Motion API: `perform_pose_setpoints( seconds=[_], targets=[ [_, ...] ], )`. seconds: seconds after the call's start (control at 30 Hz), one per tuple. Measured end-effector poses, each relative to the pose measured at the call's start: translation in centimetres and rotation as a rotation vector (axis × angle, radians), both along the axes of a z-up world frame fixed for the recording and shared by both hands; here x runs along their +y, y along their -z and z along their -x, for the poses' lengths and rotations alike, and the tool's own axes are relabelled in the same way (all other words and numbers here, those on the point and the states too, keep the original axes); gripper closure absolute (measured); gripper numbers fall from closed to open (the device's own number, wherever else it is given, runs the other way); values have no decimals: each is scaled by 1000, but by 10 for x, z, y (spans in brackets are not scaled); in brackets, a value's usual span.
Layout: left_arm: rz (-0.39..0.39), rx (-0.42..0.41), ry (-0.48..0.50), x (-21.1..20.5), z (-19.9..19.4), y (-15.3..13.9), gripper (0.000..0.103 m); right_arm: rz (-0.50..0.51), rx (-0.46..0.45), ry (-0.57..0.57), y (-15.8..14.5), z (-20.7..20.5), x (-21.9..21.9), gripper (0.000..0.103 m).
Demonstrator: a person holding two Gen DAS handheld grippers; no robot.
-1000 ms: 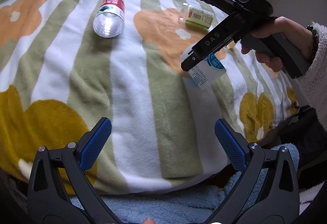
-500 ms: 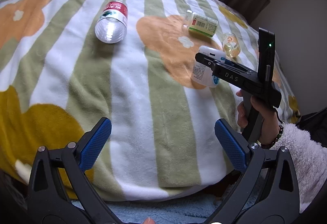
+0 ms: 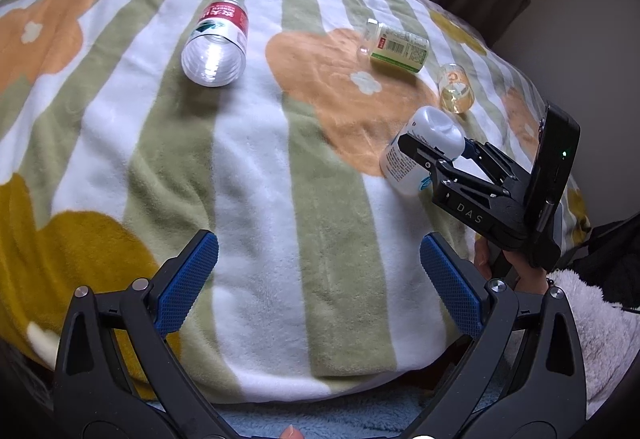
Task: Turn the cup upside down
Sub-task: 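Lower the inverted bottle onto the bed and open the right gripper, then withdraw the right gripper up from the standing bottle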
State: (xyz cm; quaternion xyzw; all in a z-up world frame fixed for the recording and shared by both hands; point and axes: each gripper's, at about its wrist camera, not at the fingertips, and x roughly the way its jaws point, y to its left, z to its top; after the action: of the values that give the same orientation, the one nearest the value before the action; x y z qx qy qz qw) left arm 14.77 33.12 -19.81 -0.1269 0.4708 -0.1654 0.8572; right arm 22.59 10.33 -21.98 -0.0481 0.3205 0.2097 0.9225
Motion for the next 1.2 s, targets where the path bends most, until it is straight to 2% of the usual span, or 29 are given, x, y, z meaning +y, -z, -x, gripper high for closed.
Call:
perform_pose_setpoints(
  seconds=[0.23, 0.33, 0.37, 0.4, 0.73, 0.9, 1.03, 1.2],
  targets=[
    [-15, -13, 11, -6, -1, -1, 2, 1, -16, 13, 1, 9, -4, 44],
    [-17, -20, 16, -7, 0, -2, 2, -31, -10, 21, 2, 11, -10, 22],
    [-19, -21, 16, -7, 1, -3, 2, -33, -14, 19, 3, 11, -11, 5],
    [-19, -23, 16, -7, 1, -3, 2, -34, -20, 14, 3, 12, -11, 0],
    [-22, -34, 10, -7, 1, -5, 2, -23, -31, 8, 5, 17, -8, 0],
    [-24, -47, 7, -6, 3, -12, 2, -14, -42, 18, -7, 23, -8, 0],
    [-26, -99, -3, -6, 12, -33, 2, -21, -71, 31, -35, 38, -15, 0],
    [-51, -234, -24, -11, 33, -84, 2, -45, -120, 80, -100, 71, -33, 0]
  ],
)
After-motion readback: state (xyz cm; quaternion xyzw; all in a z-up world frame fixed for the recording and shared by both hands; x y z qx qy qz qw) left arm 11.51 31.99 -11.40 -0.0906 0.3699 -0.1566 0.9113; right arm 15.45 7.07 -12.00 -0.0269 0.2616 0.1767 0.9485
